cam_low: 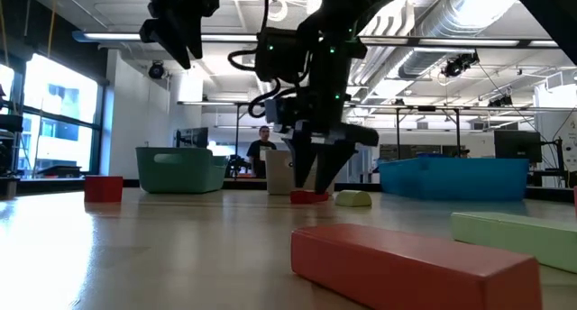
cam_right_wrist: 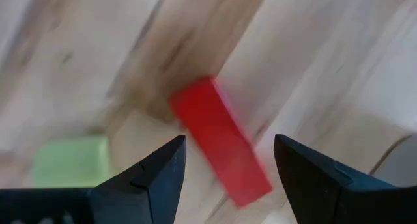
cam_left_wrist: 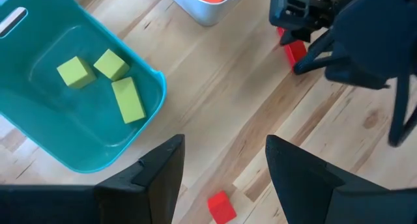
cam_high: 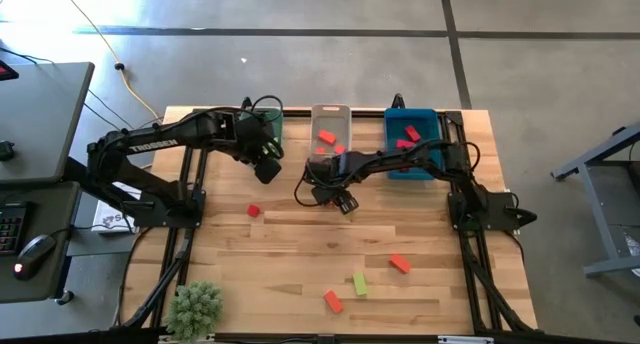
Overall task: Sort & place blocks by color
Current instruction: Put the red block into the blue bin
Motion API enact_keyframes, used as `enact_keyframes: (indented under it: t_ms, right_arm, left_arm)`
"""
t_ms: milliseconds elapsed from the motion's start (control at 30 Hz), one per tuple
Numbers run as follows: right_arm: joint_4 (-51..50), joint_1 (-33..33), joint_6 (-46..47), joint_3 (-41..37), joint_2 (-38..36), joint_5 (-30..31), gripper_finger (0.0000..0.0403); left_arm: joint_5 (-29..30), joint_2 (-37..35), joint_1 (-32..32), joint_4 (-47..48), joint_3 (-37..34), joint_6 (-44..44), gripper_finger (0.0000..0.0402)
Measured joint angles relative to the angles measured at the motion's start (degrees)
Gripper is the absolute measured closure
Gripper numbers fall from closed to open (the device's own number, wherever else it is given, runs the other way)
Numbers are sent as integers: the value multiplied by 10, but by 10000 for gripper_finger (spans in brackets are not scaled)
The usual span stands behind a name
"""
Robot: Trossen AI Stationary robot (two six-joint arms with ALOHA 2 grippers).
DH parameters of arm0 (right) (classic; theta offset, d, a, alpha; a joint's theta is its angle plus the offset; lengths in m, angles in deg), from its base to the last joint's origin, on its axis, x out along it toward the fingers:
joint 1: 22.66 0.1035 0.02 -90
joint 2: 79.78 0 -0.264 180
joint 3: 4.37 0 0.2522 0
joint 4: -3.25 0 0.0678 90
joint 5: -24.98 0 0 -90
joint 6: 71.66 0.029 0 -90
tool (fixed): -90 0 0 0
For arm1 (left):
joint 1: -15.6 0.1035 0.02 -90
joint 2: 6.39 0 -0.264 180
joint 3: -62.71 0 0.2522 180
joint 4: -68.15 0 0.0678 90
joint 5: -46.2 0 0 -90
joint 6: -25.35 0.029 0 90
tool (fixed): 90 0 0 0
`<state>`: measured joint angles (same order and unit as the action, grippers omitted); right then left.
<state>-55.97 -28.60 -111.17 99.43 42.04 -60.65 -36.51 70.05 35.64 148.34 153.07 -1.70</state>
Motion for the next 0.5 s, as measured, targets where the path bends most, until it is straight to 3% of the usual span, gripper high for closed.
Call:
enact_keyframes:
  t_ms: [333,500]
  right_arm:
    - [4,-2,-4,3,19,-5,184]
    - [0,-2,11,2,21,-13,230]
  left_arm:
    - [0,0,0,0,0,2,199]
    - [1,0,1,0,0,2,198]
